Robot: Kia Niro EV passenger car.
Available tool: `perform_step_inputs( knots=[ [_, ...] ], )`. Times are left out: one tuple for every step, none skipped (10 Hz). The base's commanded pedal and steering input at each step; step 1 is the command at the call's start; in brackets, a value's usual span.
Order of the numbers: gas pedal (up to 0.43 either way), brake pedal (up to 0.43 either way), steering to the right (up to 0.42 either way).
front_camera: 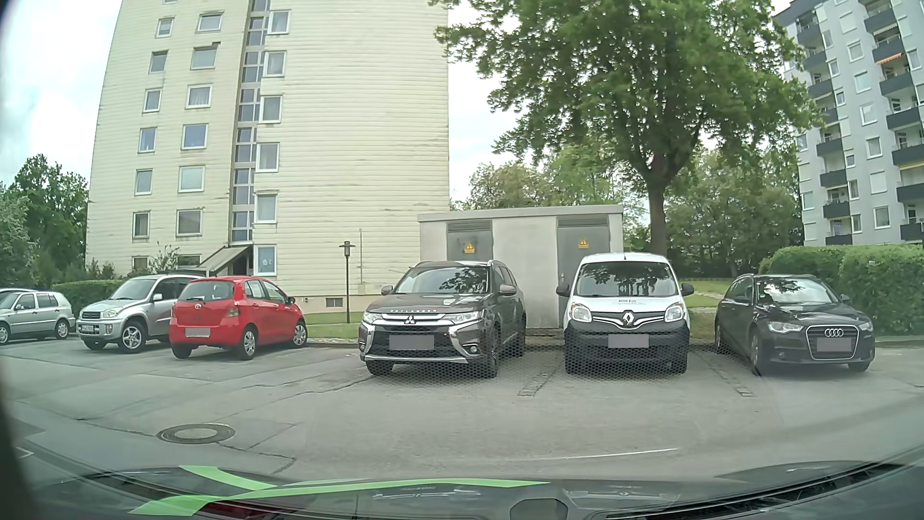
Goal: Follow the waypoints while adhering to traffic rules and regulations
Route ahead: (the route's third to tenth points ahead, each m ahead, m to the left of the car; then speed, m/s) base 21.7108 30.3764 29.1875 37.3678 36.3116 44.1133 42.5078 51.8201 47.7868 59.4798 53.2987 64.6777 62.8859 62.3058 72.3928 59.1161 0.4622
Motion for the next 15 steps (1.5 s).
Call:
perform_step_inputs(
  knots=[
    [0.0,0.0,-0.392],
    [0.0,0.0,-0.392],
    [0.0,0.0,-0.39],
    [0.0,0.0,-0.389],
    [0.0,0.0,-0.389],
    [0.0,0.0,-0.389],
    [0.0,0.0,-0.389],
    [0.0,0.0,-0.394],
    [0.0,0.0,-0.402],
    [0.0,0.0,-0.405],
    [0.0,0.0,-0.405],
    [0.0,0.0,-0.404],
    [0.0,0.0,-0.405],
    [0.0,0.0,-0.409],
    [0.0,0.0,-0.418]
  ],
)
